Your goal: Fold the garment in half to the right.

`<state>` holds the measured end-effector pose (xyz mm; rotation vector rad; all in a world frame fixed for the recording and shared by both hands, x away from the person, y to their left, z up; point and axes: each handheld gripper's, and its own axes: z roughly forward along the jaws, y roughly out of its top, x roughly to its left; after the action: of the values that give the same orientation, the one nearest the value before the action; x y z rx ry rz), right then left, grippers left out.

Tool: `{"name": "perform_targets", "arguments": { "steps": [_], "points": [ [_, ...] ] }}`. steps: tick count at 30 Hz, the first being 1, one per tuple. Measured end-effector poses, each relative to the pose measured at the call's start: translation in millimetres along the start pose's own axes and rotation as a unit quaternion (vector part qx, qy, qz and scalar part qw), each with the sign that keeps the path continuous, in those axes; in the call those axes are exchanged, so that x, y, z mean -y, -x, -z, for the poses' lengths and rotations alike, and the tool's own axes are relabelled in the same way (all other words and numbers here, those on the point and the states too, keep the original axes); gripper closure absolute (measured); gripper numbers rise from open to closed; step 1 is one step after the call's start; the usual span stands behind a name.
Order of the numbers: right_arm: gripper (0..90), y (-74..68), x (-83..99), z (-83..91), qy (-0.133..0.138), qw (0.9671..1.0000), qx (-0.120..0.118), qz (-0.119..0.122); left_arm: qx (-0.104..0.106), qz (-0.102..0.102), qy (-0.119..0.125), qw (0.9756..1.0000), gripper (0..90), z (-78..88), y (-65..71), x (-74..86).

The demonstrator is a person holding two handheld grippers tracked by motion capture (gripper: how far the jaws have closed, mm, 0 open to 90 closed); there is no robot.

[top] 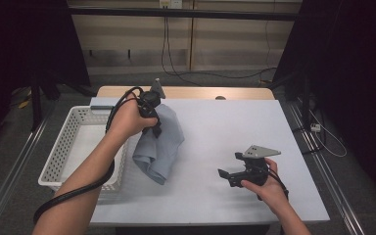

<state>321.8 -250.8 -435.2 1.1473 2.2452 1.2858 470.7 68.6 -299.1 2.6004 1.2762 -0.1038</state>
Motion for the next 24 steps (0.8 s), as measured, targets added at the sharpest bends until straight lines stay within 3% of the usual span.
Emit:
{"name": "perform_targets", "arguments": {
  "steps": [24],
  "points": [
    [6.9,-0.2,-0.1,0.3,0.001,1.0,-0.003,0.0,-0.017,-0.01,-0.02,0.9996,74.5,18.0,5.2,-6.9]
  ]
}}
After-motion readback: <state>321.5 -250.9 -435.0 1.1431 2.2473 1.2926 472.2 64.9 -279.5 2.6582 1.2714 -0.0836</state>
